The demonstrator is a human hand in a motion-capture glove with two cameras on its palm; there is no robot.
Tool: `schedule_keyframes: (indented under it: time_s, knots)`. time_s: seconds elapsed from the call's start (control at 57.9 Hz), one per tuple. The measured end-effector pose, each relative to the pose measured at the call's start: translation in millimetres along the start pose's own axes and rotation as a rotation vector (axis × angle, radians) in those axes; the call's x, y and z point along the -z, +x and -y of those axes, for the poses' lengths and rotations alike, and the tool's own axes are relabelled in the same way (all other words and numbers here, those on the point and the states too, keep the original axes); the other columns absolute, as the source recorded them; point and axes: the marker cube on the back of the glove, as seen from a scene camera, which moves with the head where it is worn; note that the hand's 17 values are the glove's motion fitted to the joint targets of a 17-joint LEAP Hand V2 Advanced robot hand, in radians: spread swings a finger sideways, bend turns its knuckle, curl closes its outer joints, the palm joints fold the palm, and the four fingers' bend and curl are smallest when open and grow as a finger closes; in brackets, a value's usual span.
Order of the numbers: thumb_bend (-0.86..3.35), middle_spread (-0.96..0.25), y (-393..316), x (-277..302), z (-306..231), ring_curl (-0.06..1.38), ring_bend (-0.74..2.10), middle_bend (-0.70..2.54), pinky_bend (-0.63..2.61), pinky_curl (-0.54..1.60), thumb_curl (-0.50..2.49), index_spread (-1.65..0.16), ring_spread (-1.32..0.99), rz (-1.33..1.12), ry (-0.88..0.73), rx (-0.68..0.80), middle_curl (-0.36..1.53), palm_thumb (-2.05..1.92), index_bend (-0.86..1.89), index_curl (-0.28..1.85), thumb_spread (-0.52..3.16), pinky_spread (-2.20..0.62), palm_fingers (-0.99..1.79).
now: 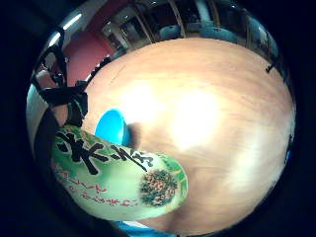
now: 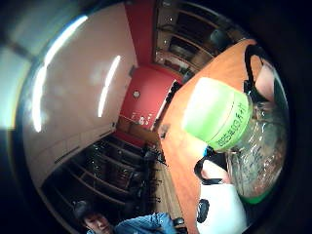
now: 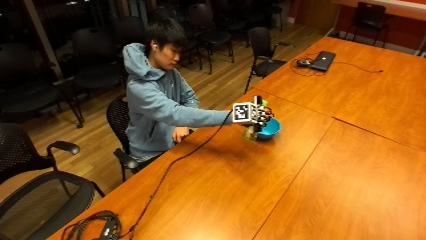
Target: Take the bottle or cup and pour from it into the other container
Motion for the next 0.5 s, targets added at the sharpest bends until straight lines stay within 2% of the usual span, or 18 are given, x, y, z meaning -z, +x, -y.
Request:
schedule_keyframes:
  time_s: [0.052, 0.121, 0.19, 0.277, 0.346, 0.415, 0.501]
  knots:
    - [-0.04, -0.07, -12.6, -2.0, -12.5, 0.48, 0.53, 0.29, 0.55, 0.38, 0.71, -0.15, -0.18, 0.005, -0.154, -0.008, 0.53, 0.98, 0.17, 0.45, 0.28, -0.20, 1.24]
    - [-0.04, -0.06, -9.7, -16.1, 2.6, 0.48, 0.53, 0.30, 0.55, 0.38, 0.71, -0.15, -0.18, -0.117, -0.092, 0.004, 0.53, 0.98, 0.17, 0.45, 0.27, -0.20, 1.24]
    - [-0.04, -0.06, -33.6, -19.4, -1.0, 0.48, 0.53, 0.30, 0.55, 0.38, 0.71, -0.15, -0.18, -0.071, -0.212, -0.028, 0.53, 0.98, 0.17, 0.45, 0.27, -0.20, 1.24]
    - [-0.04, -0.06, -19.8, -24.2, 18.7, 0.48, 0.53, 0.30, 0.54, 0.38, 0.71, -0.14, -0.18, -0.332, -0.207, -0.014, 0.53, 0.98, 0.17, 0.46, 0.26, -0.19, 1.24]
    - [-0.04, -0.06, -24.4, -27.8, 25.3, 0.48, 0.53, 0.30, 0.54, 0.38, 0.71, -0.14, -0.18, -0.429, -0.256, -0.012, 0.53, 0.98, 0.17, 0.46, 0.25, -0.19, 1.24]
    - [-0.04, -0.06, -24.9, 1.7, 40.0, 0.48, 0.53, 0.30, 0.54, 0.38, 0.71, -0.14, -0.18, -0.509, -0.324, -0.006, 0.53, 0.98, 0.18, 0.46, 0.25, -0.19, 1.24]
    - [-0.04, -0.06, -32.7, 8.9, 51.9, 0.48, 0.52, 0.30, 0.54, 0.39, 0.71, -0.14, -0.17, -0.639, -0.376, -0.002, 0.53, 0.98, 0.18, 0.47, 0.25, -0.19, 1.25]
